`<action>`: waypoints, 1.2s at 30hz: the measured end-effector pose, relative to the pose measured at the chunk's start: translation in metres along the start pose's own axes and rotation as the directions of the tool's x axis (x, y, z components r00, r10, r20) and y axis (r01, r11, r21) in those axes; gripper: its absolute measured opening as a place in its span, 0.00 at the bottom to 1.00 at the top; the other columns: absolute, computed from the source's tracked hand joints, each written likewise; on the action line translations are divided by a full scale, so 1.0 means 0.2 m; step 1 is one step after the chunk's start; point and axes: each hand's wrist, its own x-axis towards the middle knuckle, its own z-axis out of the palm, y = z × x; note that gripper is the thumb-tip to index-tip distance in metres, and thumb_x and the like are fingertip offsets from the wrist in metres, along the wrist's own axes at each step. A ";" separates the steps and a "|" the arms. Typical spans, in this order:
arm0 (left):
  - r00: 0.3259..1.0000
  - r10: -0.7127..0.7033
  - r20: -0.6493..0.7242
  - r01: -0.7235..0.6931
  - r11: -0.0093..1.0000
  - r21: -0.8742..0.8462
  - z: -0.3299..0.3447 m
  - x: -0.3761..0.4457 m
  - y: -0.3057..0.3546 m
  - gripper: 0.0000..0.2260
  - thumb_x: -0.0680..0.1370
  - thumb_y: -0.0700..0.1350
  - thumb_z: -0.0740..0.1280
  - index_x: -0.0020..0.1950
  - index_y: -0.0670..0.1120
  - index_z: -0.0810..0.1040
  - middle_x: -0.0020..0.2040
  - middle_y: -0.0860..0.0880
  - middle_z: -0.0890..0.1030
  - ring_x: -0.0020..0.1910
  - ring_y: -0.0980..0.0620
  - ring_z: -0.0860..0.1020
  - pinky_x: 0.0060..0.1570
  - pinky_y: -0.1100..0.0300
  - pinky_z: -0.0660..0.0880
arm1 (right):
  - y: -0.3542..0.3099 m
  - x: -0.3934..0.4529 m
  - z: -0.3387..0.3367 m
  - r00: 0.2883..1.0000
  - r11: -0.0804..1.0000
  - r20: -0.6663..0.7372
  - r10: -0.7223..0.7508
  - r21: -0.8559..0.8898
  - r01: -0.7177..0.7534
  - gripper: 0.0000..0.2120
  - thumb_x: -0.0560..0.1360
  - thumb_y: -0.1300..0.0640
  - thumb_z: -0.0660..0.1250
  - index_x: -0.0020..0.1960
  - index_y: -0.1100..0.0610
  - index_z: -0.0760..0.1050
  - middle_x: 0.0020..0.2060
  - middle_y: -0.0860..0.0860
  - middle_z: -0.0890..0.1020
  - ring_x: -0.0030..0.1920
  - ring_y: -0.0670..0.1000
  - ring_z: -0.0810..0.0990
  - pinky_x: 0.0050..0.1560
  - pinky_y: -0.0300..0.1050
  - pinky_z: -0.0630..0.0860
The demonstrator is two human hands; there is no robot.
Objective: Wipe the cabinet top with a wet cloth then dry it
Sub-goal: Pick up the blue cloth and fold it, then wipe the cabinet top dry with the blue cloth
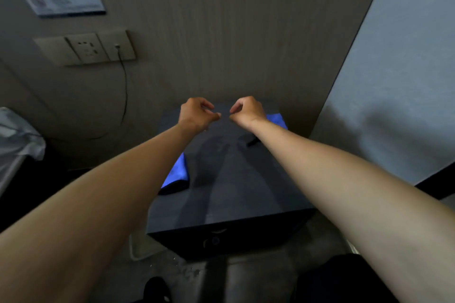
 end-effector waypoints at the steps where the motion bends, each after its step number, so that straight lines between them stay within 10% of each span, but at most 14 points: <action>1: 1.000 -0.011 -0.008 0.012 1.000 0.007 -0.05 -0.02 -0.03 0.11 0.69 0.46 0.78 0.48 0.47 0.81 0.35 0.52 0.81 0.21 0.61 0.76 0.30 0.62 0.80 | -0.04 -0.03 0.03 1.000 1.000 0.011 -0.015 -0.004 0.015 0.06 0.67 0.59 0.73 0.36 0.49 0.79 0.45 0.50 0.86 0.49 0.50 0.84 0.53 0.44 0.80; 7: 0.994 -0.111 -0.007 0.111 0.992 0.065 -0.27 -0.19 -0.28 0.10 0.69 0.42 0.76 0.48 0.43 0.82 0.39 0.46 0.83 0.40 0.45 0.84 0.41 0.55 0.82 | -0.19 -0.22 0.26 0.993 0.998 0.105 -0.054 -0.005 0.055 0.05 0.68 0.61 0.71 0.38 0.51 0.82 0.45 0.51 0.86 0.49 0.50 0.83 0.51 0.40 0.78; 15: 0.963 -0.116 0.241 0.028 0.939 0.342 -0.33 -0.36 -0.63 0.13 0.69 0.47 0.77 0.52 0.47 0.83 0.50 0.48 0.84 0.52 0.50 0.81 0.53 0.61 0.74 | -0.21 -0.36 0.58 0.935 0.993 0.337 0.109 -0.089 -0.083 0.13 0.75 0.60 0.58 0.54 0.59 0.79 0.48 0.58 0.85 0.49 0.59 0.85 0.51 0.54 0.82; 23: 0.950 -0.047 0.307 -0.107 0.879 0.464 -0.15 -0.46 -0.80 0.26 0.66 0.57 0.77 0.59 0.49 0.77 0.54 0.49 0.79 0.55 0.49 0.77 0.55 0.55 0.74 | -0.14 -0.45 0.73 0.849 0.958 0.454 0.269 -0.031 -0.286 0.17 0.79 0.60 0.52 0.63 0.60 0.72 0.53 0.61 0.83 0.49 0.57 0.84 0.51 0.52 0.82; 36: 0.948 0.092 0.305 -0.242 0.829 0.504 -0.10 -0.53 -0.73 0.08 0.77 0.46 0.64 0.51 0.46 0.80 0.53 0.43 0.80 0.54 0.43 0.77 0.48 0.53 0.73 | -0.05 -0.52 0.67 0.817 0.899 0.462 0.345 0.089 -0.429 0.18 0.79 0.60 0.55 0.67 0.61 0.69 0.43 0.57 0.82 0.32 0.50 0.80 0.36 0.43 0.80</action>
